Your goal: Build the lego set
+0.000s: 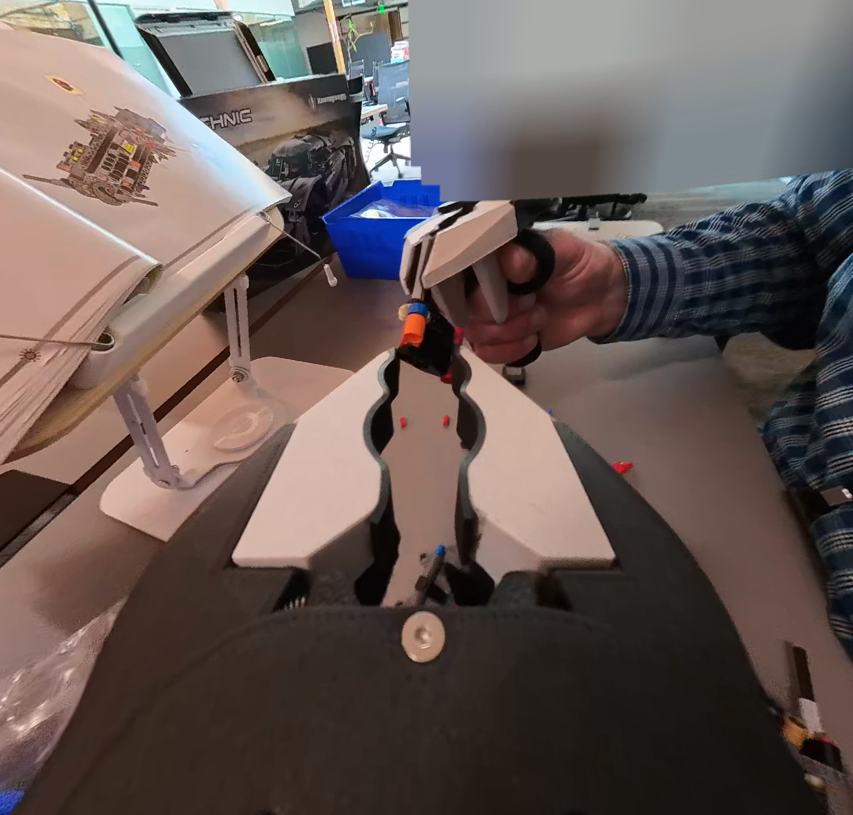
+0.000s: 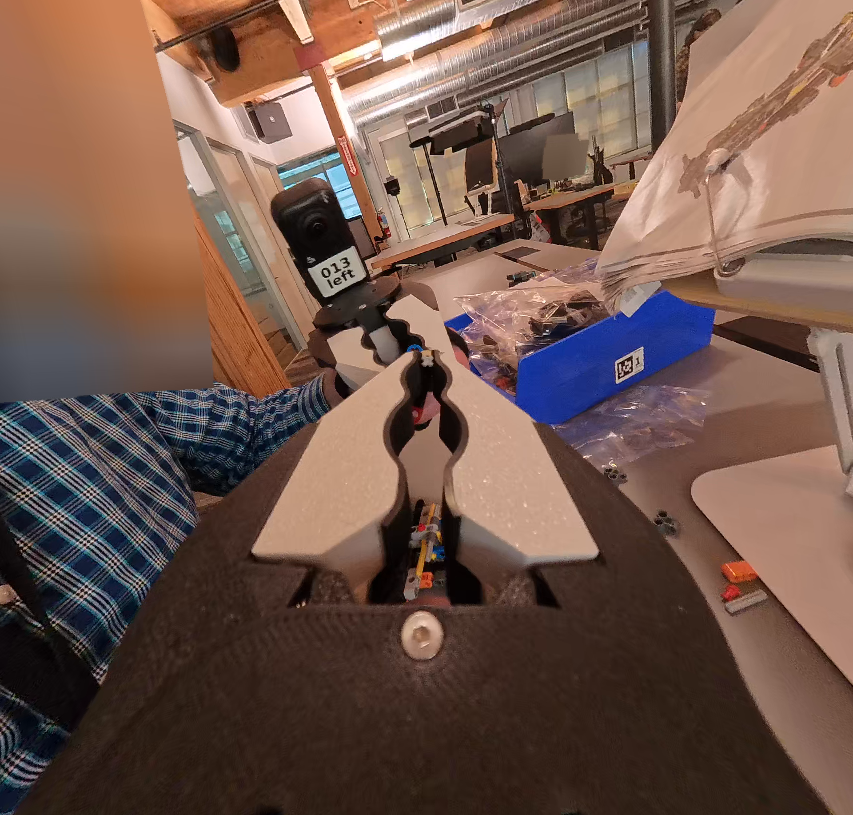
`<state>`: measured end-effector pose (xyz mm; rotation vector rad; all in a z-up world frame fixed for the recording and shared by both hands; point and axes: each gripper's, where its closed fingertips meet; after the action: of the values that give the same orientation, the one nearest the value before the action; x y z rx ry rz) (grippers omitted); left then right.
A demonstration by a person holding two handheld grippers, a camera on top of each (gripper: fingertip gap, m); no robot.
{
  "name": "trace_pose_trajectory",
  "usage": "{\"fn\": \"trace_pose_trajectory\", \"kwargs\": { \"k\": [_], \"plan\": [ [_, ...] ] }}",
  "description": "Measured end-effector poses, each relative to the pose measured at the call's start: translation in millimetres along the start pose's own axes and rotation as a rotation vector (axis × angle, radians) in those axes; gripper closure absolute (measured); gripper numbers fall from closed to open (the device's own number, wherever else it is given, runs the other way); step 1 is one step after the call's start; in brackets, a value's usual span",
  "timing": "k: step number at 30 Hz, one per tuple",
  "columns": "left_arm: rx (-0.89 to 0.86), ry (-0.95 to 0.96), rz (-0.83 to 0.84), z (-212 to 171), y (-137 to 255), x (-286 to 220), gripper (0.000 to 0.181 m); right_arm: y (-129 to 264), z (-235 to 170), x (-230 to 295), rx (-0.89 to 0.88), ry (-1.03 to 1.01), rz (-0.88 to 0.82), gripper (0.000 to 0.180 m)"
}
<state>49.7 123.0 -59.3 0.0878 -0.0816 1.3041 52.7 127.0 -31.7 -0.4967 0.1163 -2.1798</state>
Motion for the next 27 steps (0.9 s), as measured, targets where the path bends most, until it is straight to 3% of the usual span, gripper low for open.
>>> {"fn": "trace_pose_trajectory", "kwargs": {
  "k": [9,11,15,18,21,27],
  "plan": [
    [-0.018,0.047,-0.038,0.5,0.6,-2.3,0.164,0.5,-1.0,4.0,0.036,0.056,0.032,0.178],
    [0.004,0.025,-0.046,-1.8,0.2,-4.3,0.164,1.7,-2.3,0.9,0.100,0.152,-0.001,0.162],
    [0.053,-0.029,-0.044,-6.3,-1.9,-6.8,0.165,0.6,-3.9,5.2,0.261,0.392,0.001,0.151],
    [0.085,-0.096,-0.033,-8.1,-3.2,-9.3,0.165,-2.1,-20.0,6.7,0.446,0.578,0.013,0.153],
    [0.103,-0.158,-0.007,-8.5,-2.8,-8.1,0.175,-4.8,-23.7,12.2,0.474,0.562,0.061,0.164],
    [0.091,-0.166,-0.036,-7.0,-3.5,-14.2,0.175,-1.9,-23.1,19.5,0.432,0.457,0.144,0.164]
  ]
}}
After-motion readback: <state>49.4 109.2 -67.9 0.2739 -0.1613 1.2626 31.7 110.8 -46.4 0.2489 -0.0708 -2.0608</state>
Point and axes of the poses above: each gripper's, where its closed fingertips meet, y back along the fingers, z out of its top, x = y × z across the jaws, and after that the axes turned 8 degrees about -x, right-handed
